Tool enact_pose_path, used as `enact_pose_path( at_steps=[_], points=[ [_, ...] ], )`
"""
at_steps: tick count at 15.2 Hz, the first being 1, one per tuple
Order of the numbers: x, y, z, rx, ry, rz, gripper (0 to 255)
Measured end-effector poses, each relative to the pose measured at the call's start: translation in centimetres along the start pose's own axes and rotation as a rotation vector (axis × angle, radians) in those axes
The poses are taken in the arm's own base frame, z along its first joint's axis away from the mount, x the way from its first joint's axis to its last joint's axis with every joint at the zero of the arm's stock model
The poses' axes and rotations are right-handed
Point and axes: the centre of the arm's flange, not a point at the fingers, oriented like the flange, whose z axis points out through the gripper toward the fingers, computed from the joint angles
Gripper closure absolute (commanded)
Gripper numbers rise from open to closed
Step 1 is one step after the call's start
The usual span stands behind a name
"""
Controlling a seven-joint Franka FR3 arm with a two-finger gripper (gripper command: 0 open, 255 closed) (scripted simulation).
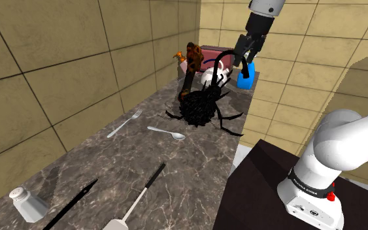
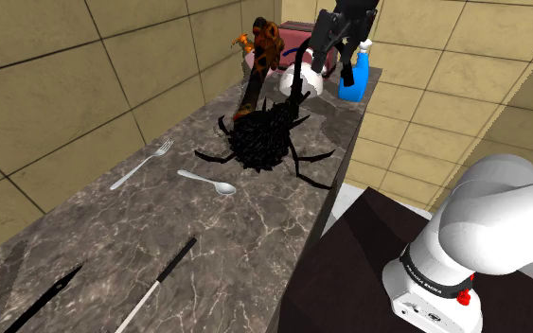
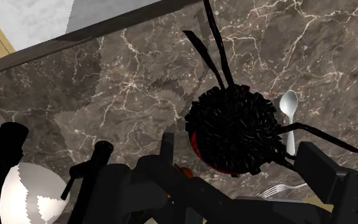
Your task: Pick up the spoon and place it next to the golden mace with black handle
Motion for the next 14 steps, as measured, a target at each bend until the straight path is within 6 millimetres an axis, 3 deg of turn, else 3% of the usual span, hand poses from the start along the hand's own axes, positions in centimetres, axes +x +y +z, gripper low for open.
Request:
enact_pose_path(
  at_steps=[4,12,14],
  points=[
    [1.0,-1.3,1.8,0.006,0.001,-0.011,0],
    [4.5,-6.6,10.2,0.031,0.008,-0.052,0],
    [5.6,-8.0,10.0,0.043,0.056,-0.064,0]
  ],
)
